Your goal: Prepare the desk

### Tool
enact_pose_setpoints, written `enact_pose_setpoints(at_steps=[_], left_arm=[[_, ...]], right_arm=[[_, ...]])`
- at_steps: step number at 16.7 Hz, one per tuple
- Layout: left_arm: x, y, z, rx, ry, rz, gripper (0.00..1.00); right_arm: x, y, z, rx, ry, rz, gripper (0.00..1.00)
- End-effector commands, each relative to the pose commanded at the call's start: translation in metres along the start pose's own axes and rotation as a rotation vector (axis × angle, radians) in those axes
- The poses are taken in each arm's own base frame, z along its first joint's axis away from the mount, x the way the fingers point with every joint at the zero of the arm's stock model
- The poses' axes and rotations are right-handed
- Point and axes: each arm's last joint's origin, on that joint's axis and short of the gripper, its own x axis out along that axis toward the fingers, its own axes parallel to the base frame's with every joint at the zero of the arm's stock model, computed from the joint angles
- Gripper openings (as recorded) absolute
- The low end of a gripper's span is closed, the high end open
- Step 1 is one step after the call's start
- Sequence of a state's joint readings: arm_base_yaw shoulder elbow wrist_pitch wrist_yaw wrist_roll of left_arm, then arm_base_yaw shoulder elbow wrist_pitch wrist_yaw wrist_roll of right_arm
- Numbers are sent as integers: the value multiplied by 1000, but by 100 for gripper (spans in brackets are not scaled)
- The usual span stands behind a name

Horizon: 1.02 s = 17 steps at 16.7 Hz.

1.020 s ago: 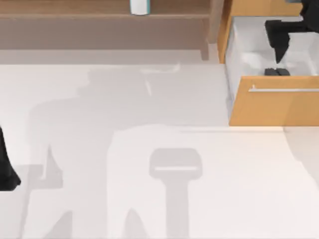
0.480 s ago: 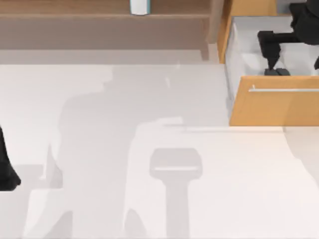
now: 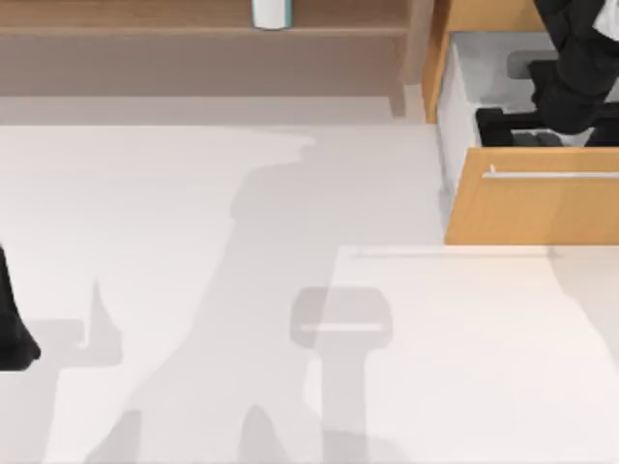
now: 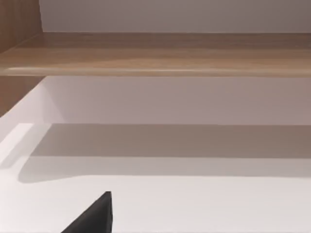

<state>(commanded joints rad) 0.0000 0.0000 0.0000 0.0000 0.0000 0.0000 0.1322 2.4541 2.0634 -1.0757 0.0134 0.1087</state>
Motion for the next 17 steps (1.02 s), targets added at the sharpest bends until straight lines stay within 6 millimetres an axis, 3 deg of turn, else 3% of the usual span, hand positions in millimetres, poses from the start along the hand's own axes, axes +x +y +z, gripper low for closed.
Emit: enact_pose_setpoints(at_steps=[4,17], left_arm=[[0,0,0,0,0,0,100],[0,0,0,0,0,0,100]], right_arm=[[0,0,0,0,0,0,100],[0,0,0,0,0,0,2]])
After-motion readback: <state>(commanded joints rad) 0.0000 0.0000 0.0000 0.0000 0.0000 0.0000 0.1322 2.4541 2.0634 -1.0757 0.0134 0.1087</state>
